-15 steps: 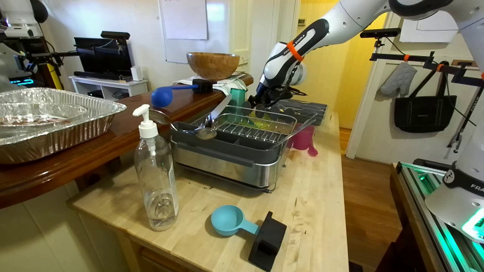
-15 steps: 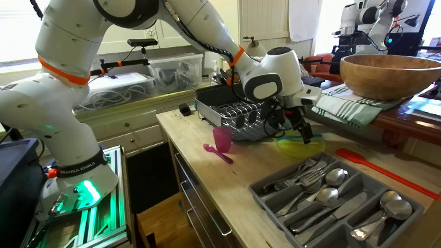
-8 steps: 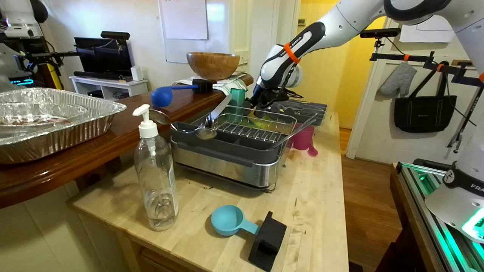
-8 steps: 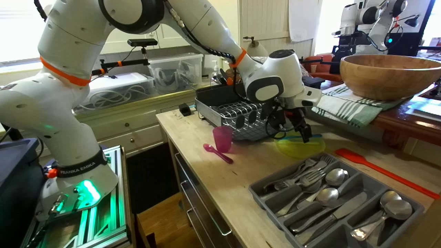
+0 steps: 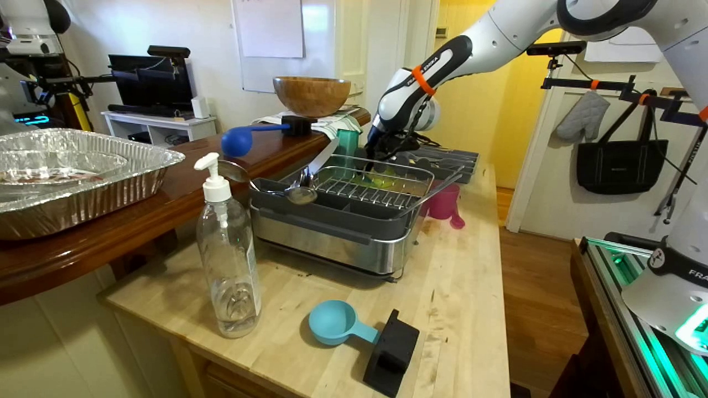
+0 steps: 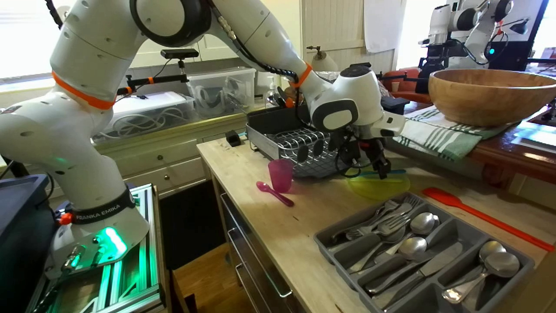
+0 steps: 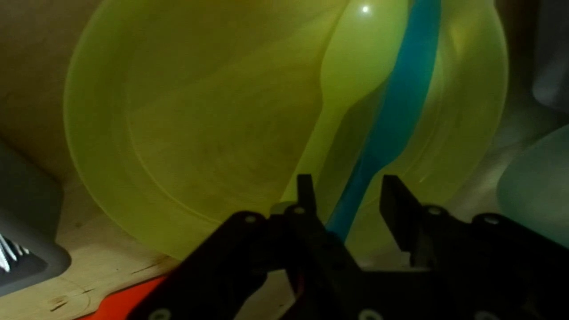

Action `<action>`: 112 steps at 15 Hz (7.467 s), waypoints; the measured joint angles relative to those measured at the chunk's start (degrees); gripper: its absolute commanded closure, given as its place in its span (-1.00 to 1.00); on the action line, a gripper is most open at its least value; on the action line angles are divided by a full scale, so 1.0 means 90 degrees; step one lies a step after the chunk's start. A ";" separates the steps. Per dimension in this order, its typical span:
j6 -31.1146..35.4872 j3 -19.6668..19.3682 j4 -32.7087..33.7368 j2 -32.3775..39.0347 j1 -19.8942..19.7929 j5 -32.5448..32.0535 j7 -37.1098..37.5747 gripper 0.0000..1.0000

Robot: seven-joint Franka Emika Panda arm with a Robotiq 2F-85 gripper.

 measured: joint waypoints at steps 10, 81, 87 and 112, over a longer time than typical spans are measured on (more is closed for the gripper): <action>0.0000 0.0044 0.0123 0.0116 -0.0014 0.0000 -0.0004 0.99; -0.0735 -0.1203 -0.1043 -0.1226 -0.1239 -0.0509 -0.2874 0.93; -0.0625 -0.1205 -0.0702 -0.0953 -0.1559 -0.0563 -0.2881 0.93; -0.1288 -0.1021 -0.0123 -0.0737 -0.1409 -0.0987 -0.1962 -1.00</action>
